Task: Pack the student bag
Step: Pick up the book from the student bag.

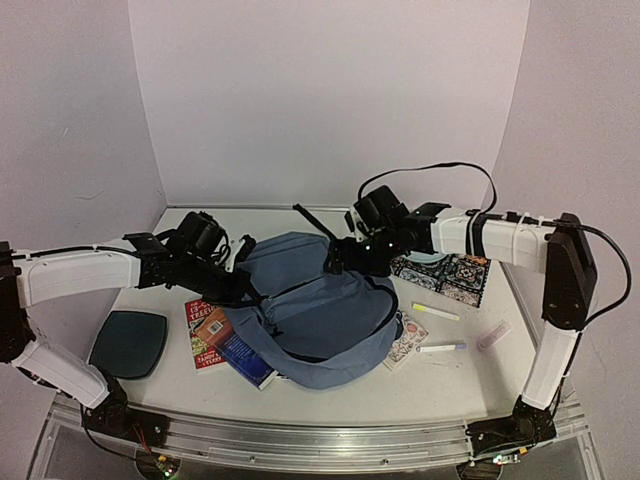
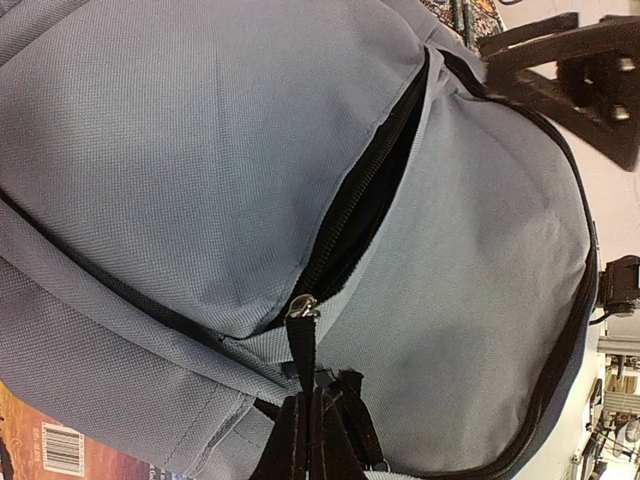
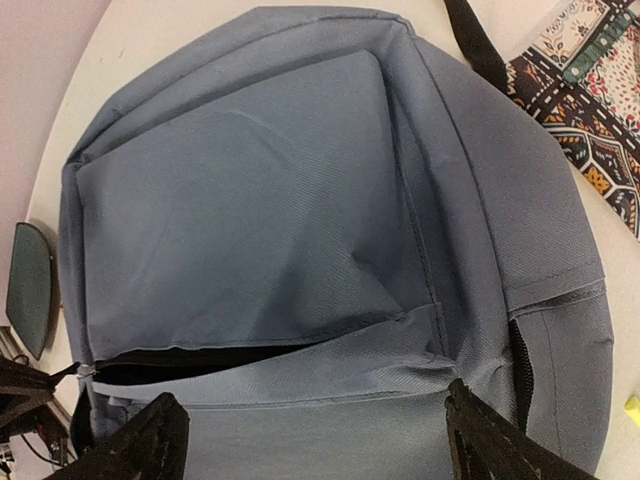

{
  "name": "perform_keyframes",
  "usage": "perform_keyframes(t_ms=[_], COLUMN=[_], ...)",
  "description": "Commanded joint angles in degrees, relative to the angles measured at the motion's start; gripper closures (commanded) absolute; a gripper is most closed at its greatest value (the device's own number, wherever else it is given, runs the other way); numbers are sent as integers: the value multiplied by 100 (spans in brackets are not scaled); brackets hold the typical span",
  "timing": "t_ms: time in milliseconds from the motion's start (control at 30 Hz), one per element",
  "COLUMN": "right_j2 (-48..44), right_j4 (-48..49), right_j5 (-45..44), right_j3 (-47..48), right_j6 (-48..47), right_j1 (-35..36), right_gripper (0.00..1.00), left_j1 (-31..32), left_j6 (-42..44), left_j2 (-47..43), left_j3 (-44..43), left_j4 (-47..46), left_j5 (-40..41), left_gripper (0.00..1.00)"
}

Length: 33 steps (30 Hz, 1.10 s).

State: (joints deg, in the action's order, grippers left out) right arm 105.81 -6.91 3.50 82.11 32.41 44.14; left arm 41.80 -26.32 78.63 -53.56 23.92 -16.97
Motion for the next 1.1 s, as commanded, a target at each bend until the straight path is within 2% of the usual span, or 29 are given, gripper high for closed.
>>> perform_keyframes(t_ms=[0,233,367,500,733,867,1067], right_j2=[421,708,569,413,181,-12,-340], right_j4=[-372,-241,-8,346,978,1263,1536], right_j5=[-430,-819,-976,-779,-274,-14,185], right_j3=[-5,-404,-890,-1268,-1467,-1466,-1403], right_j6=[238,159,-209,-500,-683,-754,-840], right_j1=[-2,-2,-2,-2,0,-2,-2], right_gripper=[11,12,19,37,81,96,100], left_j1=[-23,-23,-20,-26,-23,-22,-23], left_j6=[172,129,14,79,410,684,1194], left_j2=[-244,-449,-595,-620,-587,-594,-456], left_j3=[6,118,241,284,284,157,-538], left_j4=[-204,-204,-198,-175,-151,-42,446], left_j5=[-95,73,345,428,510,684,1474], left_gripper=[100,100,100,99,96,86,49])
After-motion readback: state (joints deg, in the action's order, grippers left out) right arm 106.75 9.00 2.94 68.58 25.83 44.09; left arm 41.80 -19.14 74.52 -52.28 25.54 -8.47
